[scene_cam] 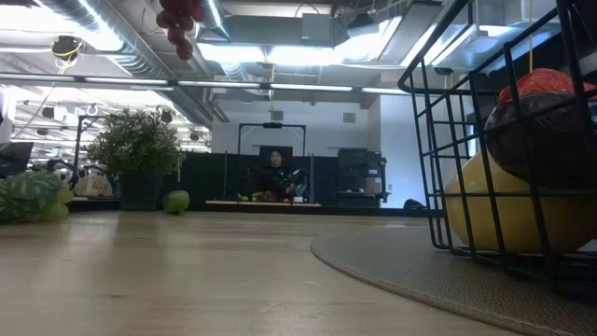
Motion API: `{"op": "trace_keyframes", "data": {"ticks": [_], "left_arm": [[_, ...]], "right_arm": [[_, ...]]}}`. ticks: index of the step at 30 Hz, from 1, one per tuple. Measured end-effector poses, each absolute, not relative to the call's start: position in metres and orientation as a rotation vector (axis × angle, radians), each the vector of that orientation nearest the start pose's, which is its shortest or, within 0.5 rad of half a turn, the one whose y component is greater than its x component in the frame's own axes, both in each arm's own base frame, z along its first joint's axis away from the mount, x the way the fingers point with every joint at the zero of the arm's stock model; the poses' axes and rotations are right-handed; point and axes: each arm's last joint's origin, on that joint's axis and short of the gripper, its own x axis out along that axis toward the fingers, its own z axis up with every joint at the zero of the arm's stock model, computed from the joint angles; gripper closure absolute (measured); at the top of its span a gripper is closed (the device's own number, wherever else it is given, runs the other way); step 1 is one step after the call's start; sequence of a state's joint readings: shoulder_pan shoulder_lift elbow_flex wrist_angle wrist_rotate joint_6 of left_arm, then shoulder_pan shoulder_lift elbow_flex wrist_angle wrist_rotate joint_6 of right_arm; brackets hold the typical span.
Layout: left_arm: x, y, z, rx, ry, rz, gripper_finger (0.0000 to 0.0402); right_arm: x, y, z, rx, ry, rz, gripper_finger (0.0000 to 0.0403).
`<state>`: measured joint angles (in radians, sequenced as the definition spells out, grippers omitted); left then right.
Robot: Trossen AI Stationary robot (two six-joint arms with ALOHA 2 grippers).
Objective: Build produce basket
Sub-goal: Put the red grapes into the wire basket
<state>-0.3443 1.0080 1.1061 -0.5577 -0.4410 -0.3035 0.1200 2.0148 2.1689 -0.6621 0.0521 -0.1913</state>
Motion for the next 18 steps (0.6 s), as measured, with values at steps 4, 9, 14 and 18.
{"op": "trace_keyframes", "data": {"ticks": [4,9,14,18], "left_arm": [[0.1937,-0.0561,0.3688,-0.123,0.405,0.16,0.0315],[0.1956,-0.0556,0.3677,-0.127,0.41,0.167,0.0299],[0.195,-0.0576,0.3676,-0.126,0.415,0.144,0.0297],[0.1894,-0.0596,0.3703,-0.169,0.412,0.1,0.0297]], "right_arm": [[0.4476,0.0524,0.3917,-0.228,0.5,0.114,0.0399],[0.4474,0.0524,0.3911,-0.221,0.506,0.112,0.04],[0.4457,0.0522,0.3881,-0.186,0.543,0.106,0.0401],[0.4443,0.0524,0.3855,-0.17,0.573,0.103,0.0402]]}}
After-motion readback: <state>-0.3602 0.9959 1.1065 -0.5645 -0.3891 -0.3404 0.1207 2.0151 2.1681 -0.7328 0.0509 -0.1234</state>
